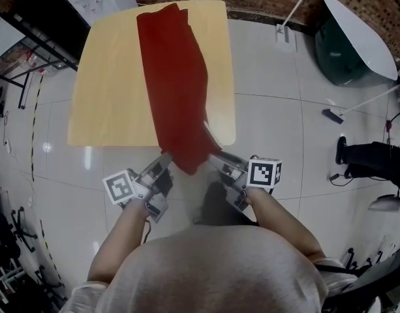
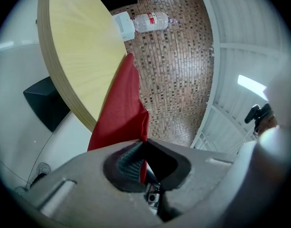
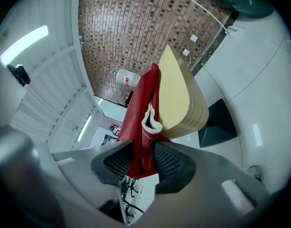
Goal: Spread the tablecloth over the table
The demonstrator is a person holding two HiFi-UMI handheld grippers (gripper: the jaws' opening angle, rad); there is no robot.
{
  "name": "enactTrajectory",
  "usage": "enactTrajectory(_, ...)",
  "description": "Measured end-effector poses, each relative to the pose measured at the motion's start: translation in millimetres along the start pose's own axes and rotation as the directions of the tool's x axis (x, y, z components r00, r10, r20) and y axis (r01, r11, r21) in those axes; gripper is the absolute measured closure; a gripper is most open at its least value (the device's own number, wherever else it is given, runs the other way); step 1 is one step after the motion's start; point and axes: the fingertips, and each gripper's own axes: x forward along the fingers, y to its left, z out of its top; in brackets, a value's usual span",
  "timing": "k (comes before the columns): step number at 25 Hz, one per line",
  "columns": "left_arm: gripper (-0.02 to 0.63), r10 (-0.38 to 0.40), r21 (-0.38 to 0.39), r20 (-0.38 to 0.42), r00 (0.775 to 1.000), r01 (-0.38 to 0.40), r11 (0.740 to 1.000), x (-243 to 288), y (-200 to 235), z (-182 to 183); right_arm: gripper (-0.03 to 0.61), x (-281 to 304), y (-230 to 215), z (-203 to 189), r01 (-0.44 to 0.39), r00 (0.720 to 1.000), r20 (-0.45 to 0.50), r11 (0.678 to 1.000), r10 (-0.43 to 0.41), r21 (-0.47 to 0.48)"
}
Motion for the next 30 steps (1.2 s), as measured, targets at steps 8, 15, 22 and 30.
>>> enactTrajectory(8,0.604,0.014,0.005,0.038,0.999,-0.014,1.0,-2.6,1.0,4.5,0.569,0.3,-12.9,7.1,0.079,0.997,0.007,0.995,-0.079,-0.058)
enactTrajectory(15,0.604,0.005,0.074,0.063,0.998,-0.01,0.997,-1.2,-10.8,9.4,0.572,-4.1,13.0,11.4,0.025,1.0,0.004,0.995,-0.025,-0.098)
enactTrajectory(22,0.605,-0.011,0.199,0.133,0.991,-0.015,0.98,8.6,-51.9,50.8,0.572,6.8,64.1,59.1,-0.047,0.999,0.006,0.972,0.05,-0.232)
enactTrajectory(30,0.606,-0.064,0.408,0.225,0.972,-0.034,0.912,17.3,-122.1,118.3,0.572,26.8,129.1,132.6,-0.146,0.989,-0.024,0.913,0.148,-0.38)
